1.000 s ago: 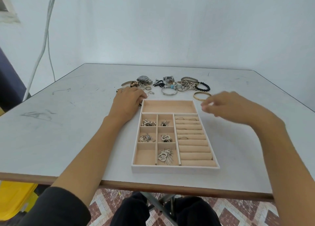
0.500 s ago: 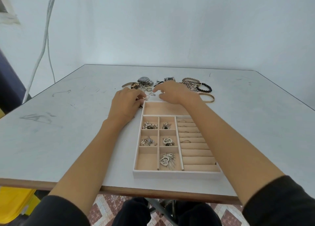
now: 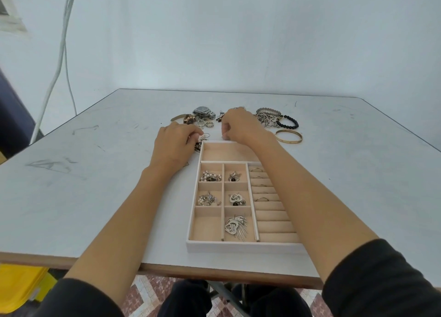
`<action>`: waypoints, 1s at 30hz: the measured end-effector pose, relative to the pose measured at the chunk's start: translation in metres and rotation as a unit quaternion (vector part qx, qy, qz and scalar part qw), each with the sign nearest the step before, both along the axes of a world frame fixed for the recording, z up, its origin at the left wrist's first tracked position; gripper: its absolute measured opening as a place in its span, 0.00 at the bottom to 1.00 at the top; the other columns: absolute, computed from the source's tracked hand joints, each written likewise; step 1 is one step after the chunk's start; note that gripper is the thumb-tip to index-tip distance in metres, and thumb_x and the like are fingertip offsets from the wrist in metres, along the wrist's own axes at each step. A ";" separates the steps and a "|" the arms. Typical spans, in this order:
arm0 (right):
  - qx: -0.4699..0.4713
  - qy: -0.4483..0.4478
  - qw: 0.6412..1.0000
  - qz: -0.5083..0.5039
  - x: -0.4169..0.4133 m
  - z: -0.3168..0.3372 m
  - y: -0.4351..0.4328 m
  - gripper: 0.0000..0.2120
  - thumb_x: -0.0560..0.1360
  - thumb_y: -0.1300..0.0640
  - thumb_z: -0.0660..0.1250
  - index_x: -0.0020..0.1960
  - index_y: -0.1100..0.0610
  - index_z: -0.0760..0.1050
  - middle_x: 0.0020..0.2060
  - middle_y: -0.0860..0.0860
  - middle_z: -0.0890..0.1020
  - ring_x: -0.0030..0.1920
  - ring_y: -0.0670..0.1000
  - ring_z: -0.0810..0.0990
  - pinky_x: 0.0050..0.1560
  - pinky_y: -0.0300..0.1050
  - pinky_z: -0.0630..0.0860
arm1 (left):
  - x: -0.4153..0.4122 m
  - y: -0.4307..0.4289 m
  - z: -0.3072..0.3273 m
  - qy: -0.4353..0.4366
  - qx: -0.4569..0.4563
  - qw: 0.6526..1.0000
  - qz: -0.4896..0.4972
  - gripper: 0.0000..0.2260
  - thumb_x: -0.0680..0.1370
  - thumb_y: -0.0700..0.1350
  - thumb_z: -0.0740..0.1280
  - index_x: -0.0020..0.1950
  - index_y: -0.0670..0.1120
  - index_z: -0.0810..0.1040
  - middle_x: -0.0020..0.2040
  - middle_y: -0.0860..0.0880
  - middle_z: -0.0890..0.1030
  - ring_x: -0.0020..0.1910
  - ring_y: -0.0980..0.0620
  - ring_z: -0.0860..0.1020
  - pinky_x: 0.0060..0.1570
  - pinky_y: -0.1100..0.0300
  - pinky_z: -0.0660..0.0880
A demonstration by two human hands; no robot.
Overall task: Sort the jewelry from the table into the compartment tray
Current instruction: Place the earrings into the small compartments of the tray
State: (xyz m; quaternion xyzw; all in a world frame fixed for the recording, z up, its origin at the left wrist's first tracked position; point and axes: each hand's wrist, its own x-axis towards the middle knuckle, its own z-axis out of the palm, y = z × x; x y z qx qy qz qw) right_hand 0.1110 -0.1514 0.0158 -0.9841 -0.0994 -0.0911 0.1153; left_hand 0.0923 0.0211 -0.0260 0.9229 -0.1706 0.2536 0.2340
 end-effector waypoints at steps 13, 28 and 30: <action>0.009 0.055 0.998 -0.012 0.004 0.001 -0.001 0.12 0.75 0.68 0.62 0.56 0.59 0.78 0.56 0.58 0.78 0.54 0.59 0.78 0.52 0.49 0.75 | 0.008 0.002 -0.003 0.050 0.001 0.999 0.004 0.08 0.76 0.51 0.64 0.49 0.57 0.82 0.45 0.55 0.83 0.49 0.50 0.76 0.49 0.55 0.64; 0.121 0.035 0.992 -0.008 -0.008 0.016 -0.025 0.09 0.66 0.67 0.71 0.40 0.54 0.80 0.32 0.45 0.75 0.40 0.50 0.78 0.44 0.45 0.76 | 0.007 -0.005 -0.002 0.002 0.124 0.992 0.006 0.09 0.80 0.48 0.60 0.55 0.56 0.78 0.52 0.55 0.79 0.55 0.50 0.72 0.50 0.58 0.56; 0.147 0.025 0.989 -0.006 -0.011 0.017 -0.029 0.08 0.66 0.66 0.72 0.42 0.55 0.81 0.33 0.45 0.75 0.41 0.49 0.77 0.41 0.42 0.74 | 0.007 -0.005 -0.003 -0.011 0.132 0.991 0.010 0.08 0.80 0.48 0.60 0.54 0.54 0.78 0.52 0.54 0.79 0.54 0.50 0.72 0.52 0.56 0.59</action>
